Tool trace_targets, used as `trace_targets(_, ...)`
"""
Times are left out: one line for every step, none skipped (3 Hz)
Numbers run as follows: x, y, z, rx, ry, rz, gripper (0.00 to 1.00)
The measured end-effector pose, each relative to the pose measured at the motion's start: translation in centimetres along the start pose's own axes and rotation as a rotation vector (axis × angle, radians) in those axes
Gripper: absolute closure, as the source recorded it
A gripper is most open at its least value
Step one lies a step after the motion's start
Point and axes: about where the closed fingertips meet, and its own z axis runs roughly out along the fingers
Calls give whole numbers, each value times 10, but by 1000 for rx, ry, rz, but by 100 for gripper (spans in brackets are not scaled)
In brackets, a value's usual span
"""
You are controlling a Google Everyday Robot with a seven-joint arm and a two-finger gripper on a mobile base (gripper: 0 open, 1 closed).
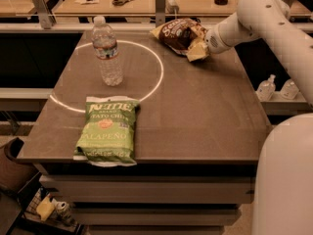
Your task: Pick brown chip bag
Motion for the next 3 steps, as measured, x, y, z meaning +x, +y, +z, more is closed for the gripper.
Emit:
trace_targets(0,0,0,0,0,0,100)
trace_targets(-1,0,0,0,0,0,100)
trace_targets(-2,0,-2,0,0,0,100)
